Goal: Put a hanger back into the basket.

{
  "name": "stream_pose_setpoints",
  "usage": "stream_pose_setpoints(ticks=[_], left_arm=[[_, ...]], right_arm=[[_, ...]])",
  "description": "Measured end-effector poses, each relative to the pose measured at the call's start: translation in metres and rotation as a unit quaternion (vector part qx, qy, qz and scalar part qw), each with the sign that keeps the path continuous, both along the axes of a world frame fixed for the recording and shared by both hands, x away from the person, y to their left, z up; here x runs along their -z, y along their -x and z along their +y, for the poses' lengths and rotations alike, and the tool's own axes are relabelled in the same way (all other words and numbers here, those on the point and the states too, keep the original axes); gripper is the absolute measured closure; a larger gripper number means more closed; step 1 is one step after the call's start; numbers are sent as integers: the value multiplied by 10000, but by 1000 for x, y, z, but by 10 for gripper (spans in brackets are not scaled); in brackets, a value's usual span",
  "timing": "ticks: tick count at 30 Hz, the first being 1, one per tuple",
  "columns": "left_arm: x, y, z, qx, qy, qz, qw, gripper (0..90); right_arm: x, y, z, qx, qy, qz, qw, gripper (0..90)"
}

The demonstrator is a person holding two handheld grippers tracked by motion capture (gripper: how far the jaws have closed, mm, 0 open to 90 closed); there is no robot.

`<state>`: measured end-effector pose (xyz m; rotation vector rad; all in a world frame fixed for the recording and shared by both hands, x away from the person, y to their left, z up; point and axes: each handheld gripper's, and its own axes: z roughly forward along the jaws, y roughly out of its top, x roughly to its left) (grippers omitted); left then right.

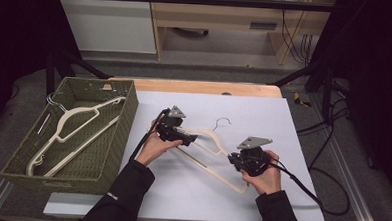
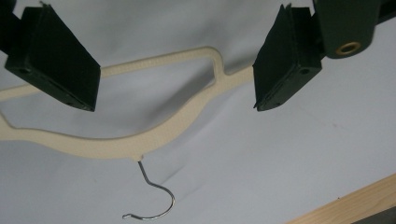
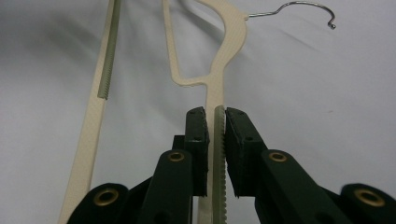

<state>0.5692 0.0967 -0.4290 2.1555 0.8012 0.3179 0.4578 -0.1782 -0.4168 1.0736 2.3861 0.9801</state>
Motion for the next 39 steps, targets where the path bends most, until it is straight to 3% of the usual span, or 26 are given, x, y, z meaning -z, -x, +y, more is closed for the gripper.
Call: stream_pose_setpoints(ticks=[3, 9, 16, 20, 21, 28, 29, 32, 33, 37, 39], left_arm=[[5, -8, -4, 117, -181, 65, 9997, 161], [10, -13, -11, 255, -287, 56, 9992, 193], [26, -19, -24, 402, -372, 41, 9985, 282], [31, -21, -26, 420, -397, 50, 9983, 371], [34, -21, -26, 474, -508, 72, 9976, 408], [34, -21, -24, 576, -612, 97, 9964, 585], [32, -19, -23, 652, -757, 77, 9950, 596], [29, -17, -22, 693, -879, 10, 9937, 626], [26, -13, -21, 743, -1006, -93, 9921, 636], [15, -4, -15, 877, -1088, -245, 9899, 667], [9, 2, -13, 1002, -1180, -353, 9873, 681]], right_arm=[[-3, 2, 0, -18, -9, -1, 10000, 802], [-5, 4, 1, -53, -34, -9, 10000, 802], [-8, 7, 2, -141, -69, -47, 9999, 802], [-9, 8, 3, -174, -40, -52, 9998, 801], [-9, 8, 3, -218, -43, -52, 9997, 802], [-9, 9, 4, -291, -68, -30, 9995, 801], [-9, 9, 4, -310, -68, -16, 9995, 800], [-8, 9, 4, -350, -51, -9, 9994, 800], [-7, 9, 4, -350, 0, -1, 9994, 799], [-3, 7, 2, -344, 98, 87, 9993, 803], [2, 4, 0, -312, 125, 139, 9993, 804]])
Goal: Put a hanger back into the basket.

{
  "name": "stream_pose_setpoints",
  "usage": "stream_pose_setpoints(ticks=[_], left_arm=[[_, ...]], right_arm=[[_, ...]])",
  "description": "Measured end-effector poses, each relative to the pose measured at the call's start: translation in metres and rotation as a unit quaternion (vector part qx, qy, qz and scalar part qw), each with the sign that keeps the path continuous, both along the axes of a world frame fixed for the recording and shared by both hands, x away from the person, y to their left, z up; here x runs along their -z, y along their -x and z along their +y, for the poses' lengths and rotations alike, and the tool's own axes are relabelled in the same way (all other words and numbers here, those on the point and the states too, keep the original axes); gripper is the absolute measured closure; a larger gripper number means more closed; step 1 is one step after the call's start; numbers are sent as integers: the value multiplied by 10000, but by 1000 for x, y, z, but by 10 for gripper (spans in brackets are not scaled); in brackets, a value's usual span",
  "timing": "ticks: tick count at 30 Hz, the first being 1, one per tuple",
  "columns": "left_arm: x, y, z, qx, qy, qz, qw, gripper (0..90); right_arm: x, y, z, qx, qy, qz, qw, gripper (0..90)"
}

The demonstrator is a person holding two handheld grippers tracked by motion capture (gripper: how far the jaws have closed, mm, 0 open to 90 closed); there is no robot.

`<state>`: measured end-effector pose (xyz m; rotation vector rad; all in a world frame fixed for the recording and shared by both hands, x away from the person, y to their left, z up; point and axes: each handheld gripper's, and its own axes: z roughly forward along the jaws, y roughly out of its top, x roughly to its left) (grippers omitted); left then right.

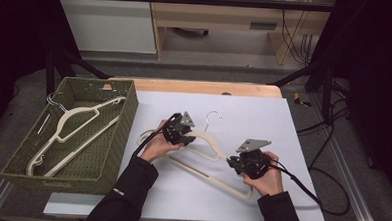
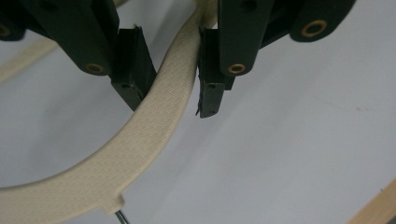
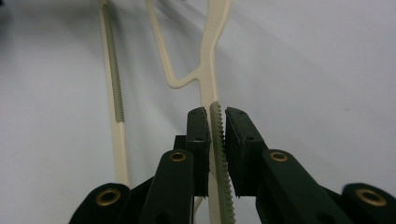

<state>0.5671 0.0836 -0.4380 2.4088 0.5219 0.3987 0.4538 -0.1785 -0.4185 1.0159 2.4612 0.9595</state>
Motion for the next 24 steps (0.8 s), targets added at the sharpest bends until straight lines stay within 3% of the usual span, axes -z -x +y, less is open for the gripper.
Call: stream_pose_setpoints(ticks=[4, 9, 10, 11, 13, 14, 18, 19, 24], left_arm=[[-6, 13, 3, 250, -128, -81, 9996, 724], [-6, 24, 5, 282, -164, -172, 9993, 747], [-7, 28, 8, 248, -148, -188, 9994, 751], [-7, 28, 8, 248, -148, -188, 9994, 754], [-8, 32, 10, 195, -103, -231, 9995, 755], [-11, 37, 12, 181, -110, -272, 9994, 757], [-14, 44, 13, 145, -124, -327, 9993, 759], [-15, 48, 14, 133, -146, -352, 9992, 760], [-17, 56, 14, 121, -62, -341, 9993, 763]], right_arm=[[11, -6, -7, 177, 59, 41, 9998, 793], [14, -9, -12, 191, -64, 109, 9997, 756], [14, -9, -12, 175, -108, 79, 9998, 670], [14, -9, -12, 175, -108, 79, 9998, 670], [13, -10, -12, 72, -255, -32, 9996, 567], [9, -11, -10, -21, -558, -187, 9983, 474], [4, -14, -3, -145, -927, -425, 9947, 353], [3, -19, 5, -218, -1055, -525, 9928, 341], [7, -34, 26, -350, -1071, -461, 9926, 390]])
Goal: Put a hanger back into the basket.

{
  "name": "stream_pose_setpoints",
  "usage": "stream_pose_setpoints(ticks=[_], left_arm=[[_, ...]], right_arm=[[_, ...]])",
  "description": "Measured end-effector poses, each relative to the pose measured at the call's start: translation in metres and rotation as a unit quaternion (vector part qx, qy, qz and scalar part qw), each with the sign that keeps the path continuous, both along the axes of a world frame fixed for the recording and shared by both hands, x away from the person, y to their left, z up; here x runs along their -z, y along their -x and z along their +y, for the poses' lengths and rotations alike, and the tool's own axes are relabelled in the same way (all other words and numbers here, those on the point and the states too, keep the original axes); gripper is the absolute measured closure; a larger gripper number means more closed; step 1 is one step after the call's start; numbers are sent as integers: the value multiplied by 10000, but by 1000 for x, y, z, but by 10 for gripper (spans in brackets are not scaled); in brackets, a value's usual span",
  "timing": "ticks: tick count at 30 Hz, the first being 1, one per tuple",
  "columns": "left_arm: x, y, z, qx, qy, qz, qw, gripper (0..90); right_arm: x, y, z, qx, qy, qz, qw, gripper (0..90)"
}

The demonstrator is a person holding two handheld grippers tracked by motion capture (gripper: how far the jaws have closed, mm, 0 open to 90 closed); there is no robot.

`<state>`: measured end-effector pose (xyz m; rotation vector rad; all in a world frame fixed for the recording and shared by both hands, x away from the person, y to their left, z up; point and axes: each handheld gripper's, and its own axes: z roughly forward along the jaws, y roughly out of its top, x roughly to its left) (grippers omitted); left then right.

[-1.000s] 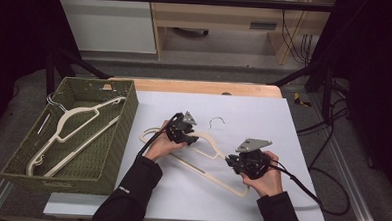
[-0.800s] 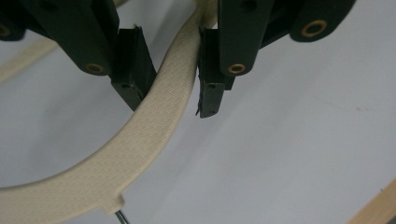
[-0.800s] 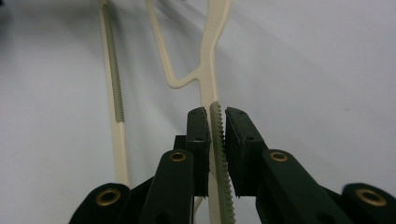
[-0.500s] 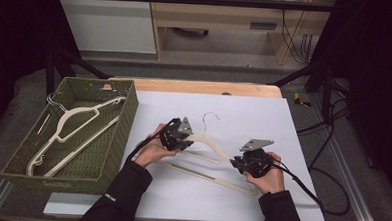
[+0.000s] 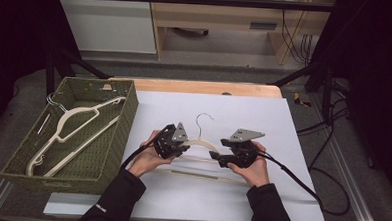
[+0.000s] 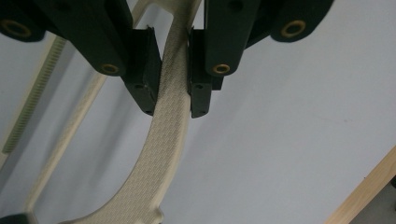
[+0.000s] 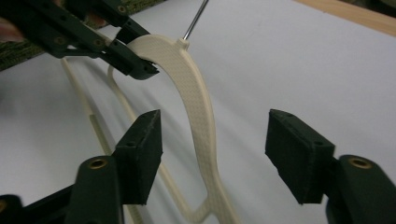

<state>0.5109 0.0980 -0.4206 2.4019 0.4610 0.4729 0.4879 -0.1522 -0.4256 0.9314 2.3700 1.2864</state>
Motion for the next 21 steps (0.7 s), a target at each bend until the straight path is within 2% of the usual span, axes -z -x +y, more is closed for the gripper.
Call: stream_pose_setpoints(ticks=[3, 4, 5, 6, 7, 8, 9, 10, 11, 13, 15, 16, 17, 19, 20, 21], left_arm=[[-1, 3, 0, 31, 19, 24, 10000, 765], [-2, 7, 0, 52, 27, 38, 10000, 766], [-2, 7, 0, 52, 27, 38, 10000, 767], [-3, 8, 0, 54, 62, 59, 9999, 767], [-4, 11, 1, 74, 65, 90, 9999, 767], [-4, 13, 1, 90, 62, 65, 9999, 768], [-4, 13, 1, 90, 62, 65, 9999, 768], [-5, 16, 1, 78, 131, 80, 9999, 767], [-5, 16, 1, 78, 131, 80, 9999, 766], [-8, 20, 3, 97, 242, 205, 9994, 757], [-9, 22, 5, 101, 286, 240, 9993, 704], [-12, 26, 8, 46, 426, 265, 9987, 663], [-12, 26, 8, 46, 426, 265, 9987, 624], [-18, 32, 14, 38, 565, 343, 9978, 602], [-24, 39, 20, 2, 823, 341, 9960, 537], [-24, 39, 20, 2, 823, 341, 9960, 494]], right_arm=[[3, -5, 7, -78, 15, 126, 9999, 438], [6, -8, 11, -184, -23, 266, 9995, 541], [6, -8, 11, -184, -23, 266, 9995, 541], [6, -9, 13, -228, -15, 388, 9990, 562], [7, -9, 15, -335, 1, 547, 9979, 665], [7, -9, 15, -406, 3, 593, 9974, 695], [7, -9, 15, -406, 3, 593, 9974, 695], [6, -7, 15, -464, 28, 616, 9970, 755], [6, -7, 15, -464, 28, 616, 9970, 755], [3, -4, 13, -687, 38, 607, 9958, 779], [2, -3, 13, -784, 37, 599, 9951, 792], [1, 2, 13, -913, 18, 642, 9937, 812], [1, 2, 13, -913, 18, 642, 9937, 812], [-1, 7, 12, -1065, -37, 659, 9921, 825], [-4, 12, 12, -1216, -122, 655, 9903, 837], [-4, 12, 12, -1216, -122, 655, 9903, 837]])
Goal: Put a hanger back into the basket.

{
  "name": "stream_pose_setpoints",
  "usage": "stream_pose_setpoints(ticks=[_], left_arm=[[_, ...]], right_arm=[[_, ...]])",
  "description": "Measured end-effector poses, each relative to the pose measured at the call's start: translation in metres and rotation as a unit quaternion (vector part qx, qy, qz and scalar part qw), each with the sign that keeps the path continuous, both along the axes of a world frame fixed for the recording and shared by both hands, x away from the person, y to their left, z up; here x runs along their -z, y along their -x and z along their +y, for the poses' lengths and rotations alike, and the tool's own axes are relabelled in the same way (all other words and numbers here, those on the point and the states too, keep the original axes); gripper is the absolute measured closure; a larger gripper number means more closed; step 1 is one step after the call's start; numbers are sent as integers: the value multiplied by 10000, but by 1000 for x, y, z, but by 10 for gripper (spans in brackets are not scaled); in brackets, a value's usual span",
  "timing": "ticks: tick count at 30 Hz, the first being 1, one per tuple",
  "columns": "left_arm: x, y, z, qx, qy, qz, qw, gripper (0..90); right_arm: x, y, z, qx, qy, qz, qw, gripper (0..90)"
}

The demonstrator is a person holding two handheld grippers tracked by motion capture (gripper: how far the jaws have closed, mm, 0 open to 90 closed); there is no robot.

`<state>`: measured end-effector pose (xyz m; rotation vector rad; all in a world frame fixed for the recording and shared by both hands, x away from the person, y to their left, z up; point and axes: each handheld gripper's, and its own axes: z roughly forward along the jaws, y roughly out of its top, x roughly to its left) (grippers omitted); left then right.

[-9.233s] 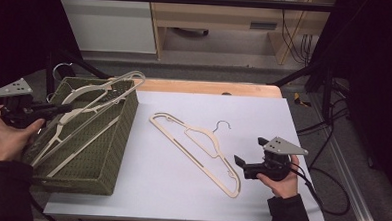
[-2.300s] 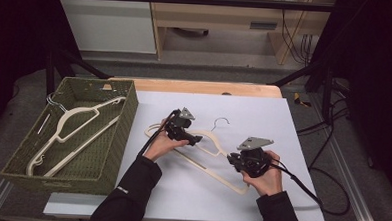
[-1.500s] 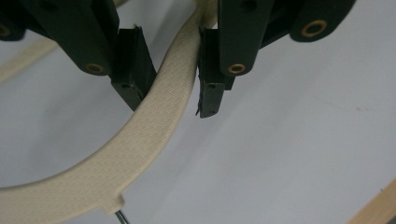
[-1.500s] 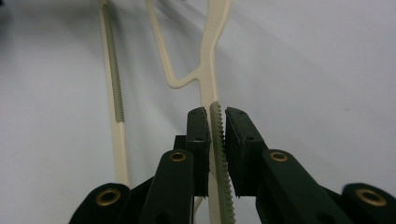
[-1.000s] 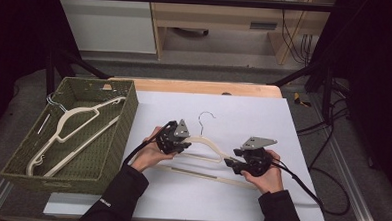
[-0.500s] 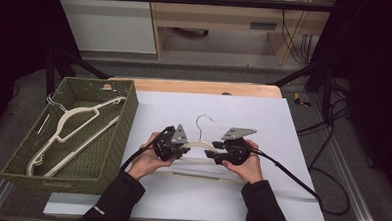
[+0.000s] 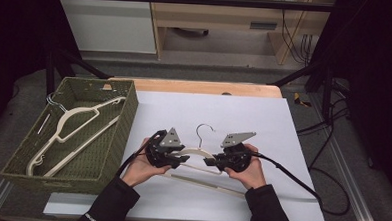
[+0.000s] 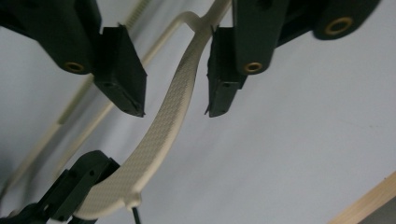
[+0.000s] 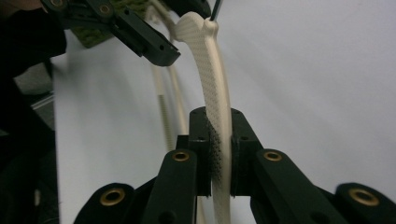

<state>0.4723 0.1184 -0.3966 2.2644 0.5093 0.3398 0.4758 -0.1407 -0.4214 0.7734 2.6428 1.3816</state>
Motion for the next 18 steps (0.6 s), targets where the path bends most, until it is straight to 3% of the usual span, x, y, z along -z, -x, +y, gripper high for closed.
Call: stream_pose_setpoints(ticks=[2, 5, 13, 18], left_arm=[[-9, 10, 10, -132, 361, -36, 9993, 416], [-16, 18, 19, -156, 556, -19, 9983, 361], [-15, 31, 28, 30, 752, 89, 9971, 368], [-11, 33, 23, 300, 598, 227, 9975, 483]], right_arm=[[-6, 7, -2, -117, -103, -23, 9999, 852], [-12, 14, -5, -135, -35, -131, 9998, 856], [-24, 26, -2, -560, -198, -255, 9979, 857], [-26, 32, 10, -922, -190, -280, 9952, 856]])
